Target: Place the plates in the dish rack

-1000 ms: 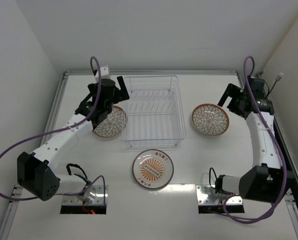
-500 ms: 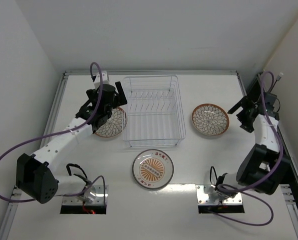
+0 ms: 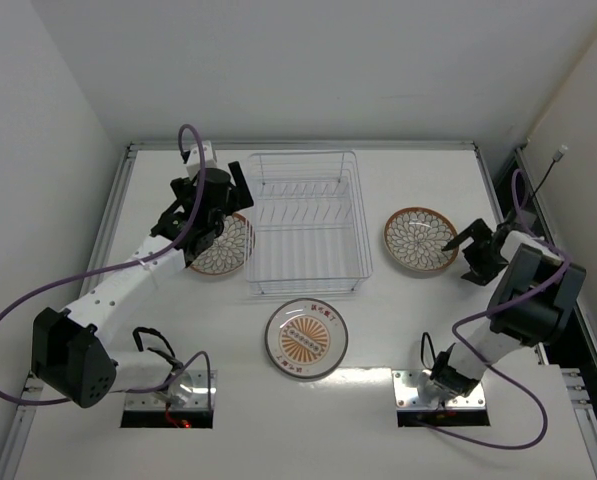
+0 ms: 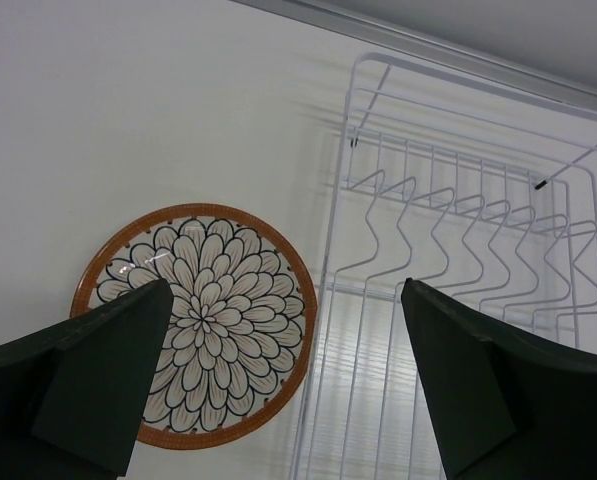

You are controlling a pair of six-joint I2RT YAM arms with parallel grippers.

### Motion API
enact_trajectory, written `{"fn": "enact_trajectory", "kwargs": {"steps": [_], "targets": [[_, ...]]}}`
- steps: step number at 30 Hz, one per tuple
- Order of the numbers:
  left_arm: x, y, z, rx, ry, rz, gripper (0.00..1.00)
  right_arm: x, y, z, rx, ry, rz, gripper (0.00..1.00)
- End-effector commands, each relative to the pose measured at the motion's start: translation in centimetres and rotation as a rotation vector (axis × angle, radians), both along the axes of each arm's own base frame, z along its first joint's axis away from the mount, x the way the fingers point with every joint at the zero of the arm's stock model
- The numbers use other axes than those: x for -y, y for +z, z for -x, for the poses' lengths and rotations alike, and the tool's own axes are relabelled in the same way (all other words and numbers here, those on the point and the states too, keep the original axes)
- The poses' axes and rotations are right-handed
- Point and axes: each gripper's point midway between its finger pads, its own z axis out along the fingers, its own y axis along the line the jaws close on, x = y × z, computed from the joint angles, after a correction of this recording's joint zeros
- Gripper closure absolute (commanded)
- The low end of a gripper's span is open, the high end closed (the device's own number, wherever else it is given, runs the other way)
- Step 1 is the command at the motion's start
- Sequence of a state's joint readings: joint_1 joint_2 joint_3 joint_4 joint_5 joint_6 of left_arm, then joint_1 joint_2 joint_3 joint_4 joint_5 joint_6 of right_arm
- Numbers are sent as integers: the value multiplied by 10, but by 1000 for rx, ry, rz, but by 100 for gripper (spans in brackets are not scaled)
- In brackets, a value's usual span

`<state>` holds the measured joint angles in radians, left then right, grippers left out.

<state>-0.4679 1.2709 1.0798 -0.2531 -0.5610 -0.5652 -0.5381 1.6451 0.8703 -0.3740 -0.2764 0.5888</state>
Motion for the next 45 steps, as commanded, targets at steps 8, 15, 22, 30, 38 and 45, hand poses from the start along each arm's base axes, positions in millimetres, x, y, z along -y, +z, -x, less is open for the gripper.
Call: {"fn": "enact_trajectory", "kwargs": {"steps": [8,15,22,30,38,45], "targets": [[1,19,0,62,10,52,0,-12,-5,-36,87,89,-75,29],[1,19,0,62,10,52,0,-17,-4,-45,107,124,-104,68],[-1,12,-1,47,19,41,0,-10,25,-47,158,103,-37,100],[-1,12,-1,47,19,41,0,11,194,-43,425,-57,258,100],[1,12,0,45,9,45,0,-39,314,-45,681,18,399,100],[2,5,-3,29,9,36,0,-109,337,-71,658,115,567,100]]}}
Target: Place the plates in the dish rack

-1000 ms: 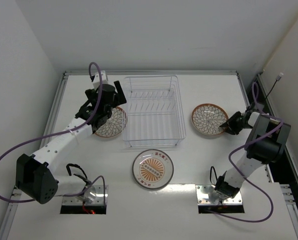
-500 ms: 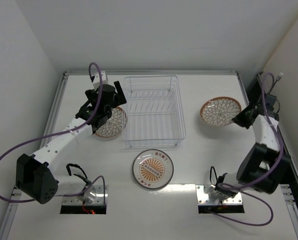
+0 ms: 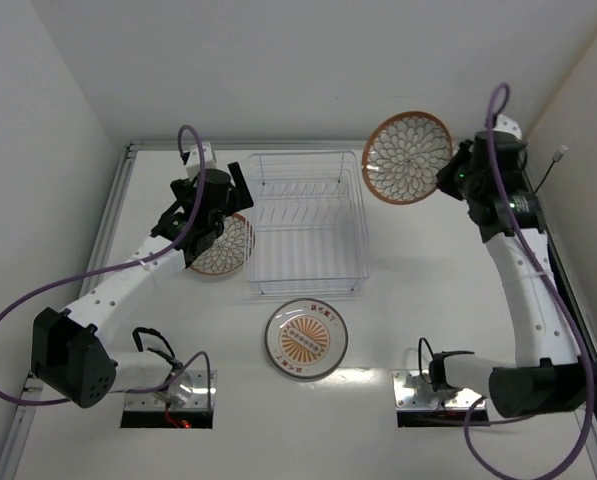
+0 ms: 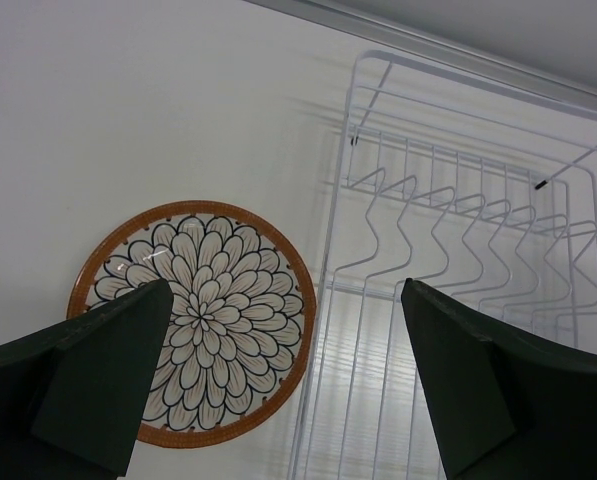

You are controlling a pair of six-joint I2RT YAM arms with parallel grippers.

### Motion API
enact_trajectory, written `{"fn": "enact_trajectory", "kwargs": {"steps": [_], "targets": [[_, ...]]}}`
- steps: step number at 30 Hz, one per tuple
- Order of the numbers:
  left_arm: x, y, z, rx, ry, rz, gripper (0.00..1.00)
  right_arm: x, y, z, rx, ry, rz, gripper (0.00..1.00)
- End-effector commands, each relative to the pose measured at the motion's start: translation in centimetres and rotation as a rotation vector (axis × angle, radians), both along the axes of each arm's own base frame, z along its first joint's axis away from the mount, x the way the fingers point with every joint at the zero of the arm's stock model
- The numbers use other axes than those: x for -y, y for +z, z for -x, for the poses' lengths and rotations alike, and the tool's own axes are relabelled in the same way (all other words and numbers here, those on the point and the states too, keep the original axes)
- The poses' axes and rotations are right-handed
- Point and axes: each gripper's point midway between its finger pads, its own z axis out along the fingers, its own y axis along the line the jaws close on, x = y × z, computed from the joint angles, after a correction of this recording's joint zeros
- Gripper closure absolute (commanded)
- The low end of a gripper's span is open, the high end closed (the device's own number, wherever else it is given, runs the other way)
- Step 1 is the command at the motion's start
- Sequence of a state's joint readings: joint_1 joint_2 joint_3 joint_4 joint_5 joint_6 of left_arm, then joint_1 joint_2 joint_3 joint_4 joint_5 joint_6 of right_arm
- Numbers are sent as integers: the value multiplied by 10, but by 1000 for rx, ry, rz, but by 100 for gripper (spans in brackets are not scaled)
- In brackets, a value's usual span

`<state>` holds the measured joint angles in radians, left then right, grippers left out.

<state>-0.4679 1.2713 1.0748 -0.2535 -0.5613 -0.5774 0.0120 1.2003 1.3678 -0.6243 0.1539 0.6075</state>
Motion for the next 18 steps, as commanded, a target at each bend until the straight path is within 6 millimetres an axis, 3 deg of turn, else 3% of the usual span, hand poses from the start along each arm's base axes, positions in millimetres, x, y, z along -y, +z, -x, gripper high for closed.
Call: {"fn": "enact_trajectory", "kwargs": {"steps": [1,3,5,11,14,18], "targets": [[2,7,-3,32,5,28,0,-24,40,-19,114,-54,74,100],[0,8,-3,34,13,24,0,-34,28,-29,62,-74,133,100],[0,8,-3,34,13,24,0,-55,35,-35,55,-52,187,100],[-8,11,-1,42,51,9,0,-64,23,-53,-33,-138,387,100],[-8,11,-1,44,54,17,0,-70,31,-60,-12,-148,427,100],[-8,11,-1,44,54,17,0,-75,27,-72,-56,-181,517,100]]}}
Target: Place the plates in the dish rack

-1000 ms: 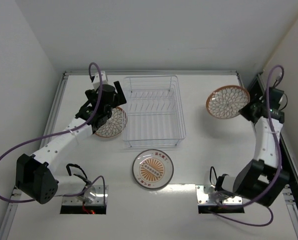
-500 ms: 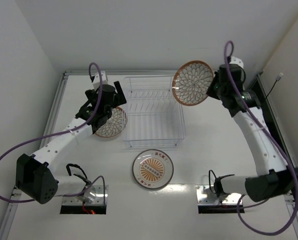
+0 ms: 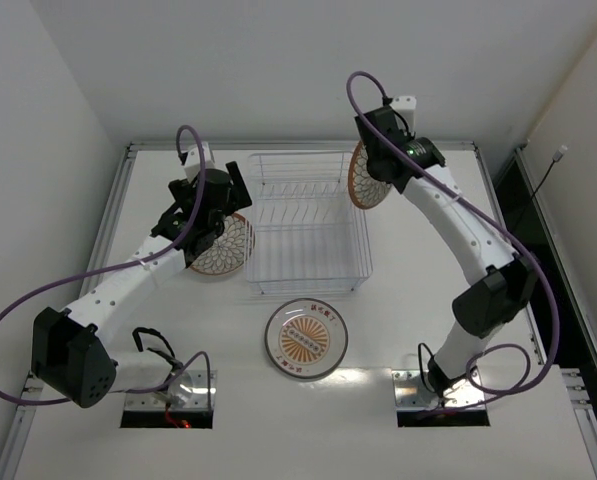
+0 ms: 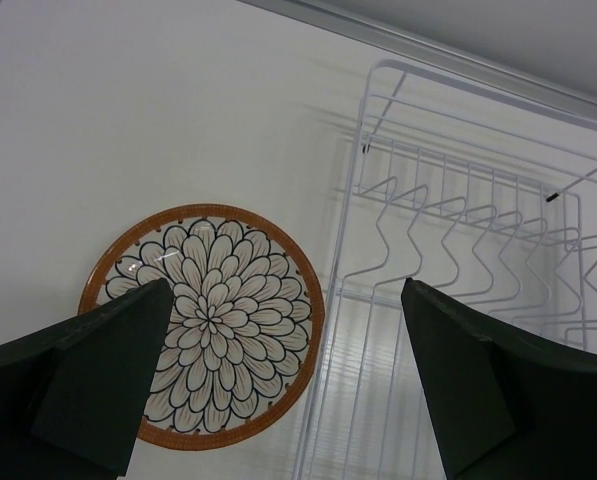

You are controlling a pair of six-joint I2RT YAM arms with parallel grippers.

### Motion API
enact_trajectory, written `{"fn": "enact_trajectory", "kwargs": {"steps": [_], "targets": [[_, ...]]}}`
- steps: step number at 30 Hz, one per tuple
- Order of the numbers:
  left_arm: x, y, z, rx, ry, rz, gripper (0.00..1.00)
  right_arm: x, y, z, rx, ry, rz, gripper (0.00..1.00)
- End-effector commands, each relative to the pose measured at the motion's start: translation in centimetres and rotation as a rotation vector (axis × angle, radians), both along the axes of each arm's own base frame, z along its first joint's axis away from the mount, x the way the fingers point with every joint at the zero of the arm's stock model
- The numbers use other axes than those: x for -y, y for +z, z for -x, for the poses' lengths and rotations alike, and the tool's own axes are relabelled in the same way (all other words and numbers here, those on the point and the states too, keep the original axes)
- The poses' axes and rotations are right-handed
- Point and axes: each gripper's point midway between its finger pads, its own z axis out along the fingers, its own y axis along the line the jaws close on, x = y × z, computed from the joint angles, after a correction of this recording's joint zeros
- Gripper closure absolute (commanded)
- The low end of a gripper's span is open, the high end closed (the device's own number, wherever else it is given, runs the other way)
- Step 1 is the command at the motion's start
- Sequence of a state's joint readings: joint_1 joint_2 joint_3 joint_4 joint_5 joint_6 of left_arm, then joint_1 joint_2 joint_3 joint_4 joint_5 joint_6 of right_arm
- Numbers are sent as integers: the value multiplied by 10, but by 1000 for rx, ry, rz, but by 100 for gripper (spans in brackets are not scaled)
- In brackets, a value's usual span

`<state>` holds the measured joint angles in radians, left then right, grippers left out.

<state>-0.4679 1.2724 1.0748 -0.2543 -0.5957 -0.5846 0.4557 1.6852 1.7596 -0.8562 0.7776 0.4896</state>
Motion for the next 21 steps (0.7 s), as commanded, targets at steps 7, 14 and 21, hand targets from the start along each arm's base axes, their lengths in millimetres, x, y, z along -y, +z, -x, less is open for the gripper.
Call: {"fn": "enact_trajectory", "kwargs": {"steps": [7,14,21], "targets": [[-2,13,0,46,20,28,0,-24,39,-28,182,-94,112,100],[-3,17,1,54,20,33,0,-36,26,-32,156,-110,213,100],[-3,17,1,54,20,33,0,-40,17,-27,145,-131,296,100]]}}
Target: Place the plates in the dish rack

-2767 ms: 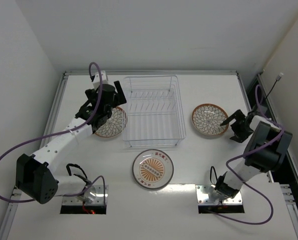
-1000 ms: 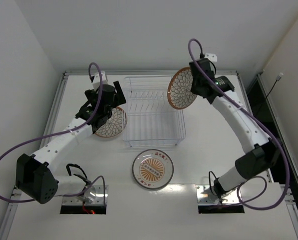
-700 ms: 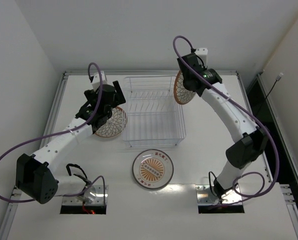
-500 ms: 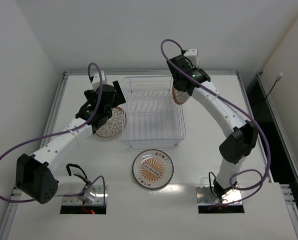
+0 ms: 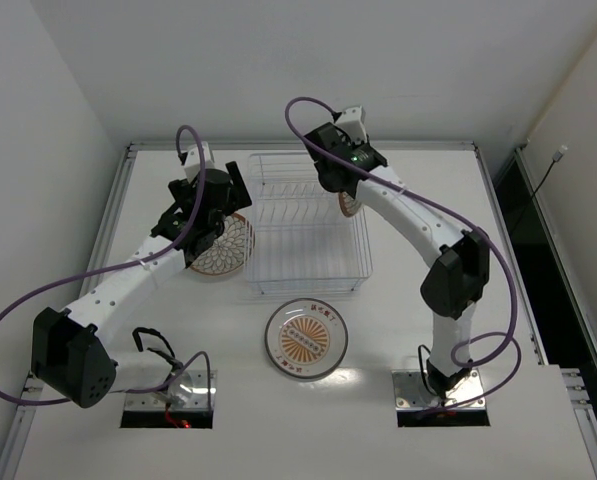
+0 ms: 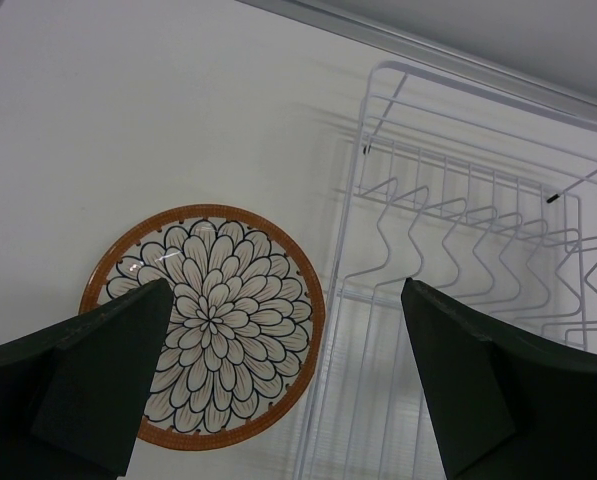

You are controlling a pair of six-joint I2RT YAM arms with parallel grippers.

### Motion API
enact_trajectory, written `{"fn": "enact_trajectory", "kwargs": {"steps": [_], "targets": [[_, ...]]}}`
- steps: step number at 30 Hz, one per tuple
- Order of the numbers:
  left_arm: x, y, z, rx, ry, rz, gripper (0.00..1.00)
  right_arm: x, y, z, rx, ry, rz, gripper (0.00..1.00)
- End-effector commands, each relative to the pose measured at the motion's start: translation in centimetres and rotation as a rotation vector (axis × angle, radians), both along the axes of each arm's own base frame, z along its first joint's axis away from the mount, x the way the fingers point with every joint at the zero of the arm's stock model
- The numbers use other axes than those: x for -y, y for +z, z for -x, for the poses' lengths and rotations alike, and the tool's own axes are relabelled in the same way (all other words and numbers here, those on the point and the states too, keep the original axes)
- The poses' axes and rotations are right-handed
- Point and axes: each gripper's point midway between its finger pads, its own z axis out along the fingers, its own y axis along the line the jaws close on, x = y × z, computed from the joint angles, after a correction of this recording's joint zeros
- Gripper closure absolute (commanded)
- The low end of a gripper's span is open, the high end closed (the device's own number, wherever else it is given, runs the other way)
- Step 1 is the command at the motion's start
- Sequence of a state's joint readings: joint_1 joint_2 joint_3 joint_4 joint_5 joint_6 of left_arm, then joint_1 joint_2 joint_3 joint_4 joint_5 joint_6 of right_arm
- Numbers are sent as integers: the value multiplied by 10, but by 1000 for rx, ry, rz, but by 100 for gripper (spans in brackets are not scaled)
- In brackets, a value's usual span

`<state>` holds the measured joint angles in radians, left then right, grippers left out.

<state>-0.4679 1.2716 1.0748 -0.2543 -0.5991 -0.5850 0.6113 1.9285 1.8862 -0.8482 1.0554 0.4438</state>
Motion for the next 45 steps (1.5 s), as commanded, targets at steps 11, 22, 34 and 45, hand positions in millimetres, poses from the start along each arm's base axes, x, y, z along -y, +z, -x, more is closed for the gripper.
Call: {"fn": "enact_trajectory", "kwargs": {"steps": [11,22,34,45], "targets": [[-3,20,2,61,17,37,0,-1,50,-6,188,-68,83,100],[-3,20,3,61,17,37,0,-23,16,-7,126,-35,155,97],[-3,20,3,61,17,37,0,-27,-3,-3,84,-14,160,78],[-3,20,3,61,17,37,0,-43,-5,-4,82,-26,105,100]]}}
